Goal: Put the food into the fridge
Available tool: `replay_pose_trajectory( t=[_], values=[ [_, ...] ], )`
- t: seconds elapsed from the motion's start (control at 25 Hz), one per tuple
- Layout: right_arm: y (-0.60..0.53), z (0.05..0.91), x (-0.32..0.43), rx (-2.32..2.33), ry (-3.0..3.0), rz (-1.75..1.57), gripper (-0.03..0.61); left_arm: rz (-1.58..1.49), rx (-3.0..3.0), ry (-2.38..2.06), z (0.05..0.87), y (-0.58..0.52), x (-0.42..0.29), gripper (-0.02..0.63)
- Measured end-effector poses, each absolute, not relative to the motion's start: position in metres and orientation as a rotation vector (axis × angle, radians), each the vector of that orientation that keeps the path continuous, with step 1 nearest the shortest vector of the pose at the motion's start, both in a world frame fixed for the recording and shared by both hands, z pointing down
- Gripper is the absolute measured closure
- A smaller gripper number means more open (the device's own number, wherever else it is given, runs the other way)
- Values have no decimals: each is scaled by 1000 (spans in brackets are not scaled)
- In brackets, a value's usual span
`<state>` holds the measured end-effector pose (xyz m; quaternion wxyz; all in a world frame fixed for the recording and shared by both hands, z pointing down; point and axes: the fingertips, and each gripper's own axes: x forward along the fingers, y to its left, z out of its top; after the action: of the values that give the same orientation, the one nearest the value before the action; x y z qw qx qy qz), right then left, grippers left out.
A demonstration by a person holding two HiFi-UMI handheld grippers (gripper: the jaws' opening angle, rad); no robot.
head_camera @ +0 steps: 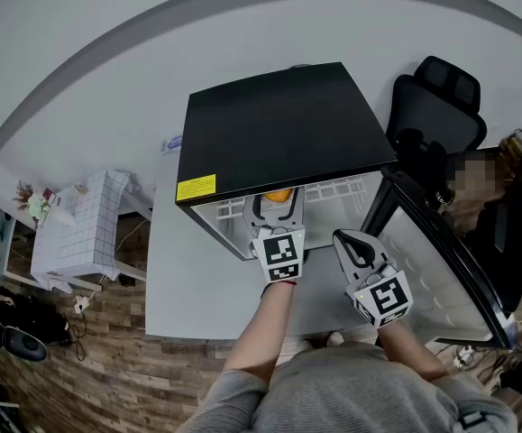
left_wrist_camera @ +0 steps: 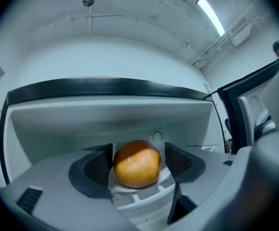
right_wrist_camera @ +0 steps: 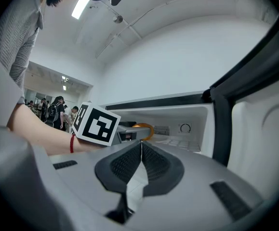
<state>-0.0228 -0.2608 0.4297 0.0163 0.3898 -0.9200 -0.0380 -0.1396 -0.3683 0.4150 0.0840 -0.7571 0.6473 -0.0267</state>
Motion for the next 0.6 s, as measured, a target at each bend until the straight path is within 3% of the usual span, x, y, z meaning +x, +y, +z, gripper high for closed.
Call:
replay_pose_trajectory(
  t=[0.6],
  values=[
    [-257,428,-23,1207,-2863,-131,566,-54,-2285,1910,409,-358,-141,261]
  ],
)
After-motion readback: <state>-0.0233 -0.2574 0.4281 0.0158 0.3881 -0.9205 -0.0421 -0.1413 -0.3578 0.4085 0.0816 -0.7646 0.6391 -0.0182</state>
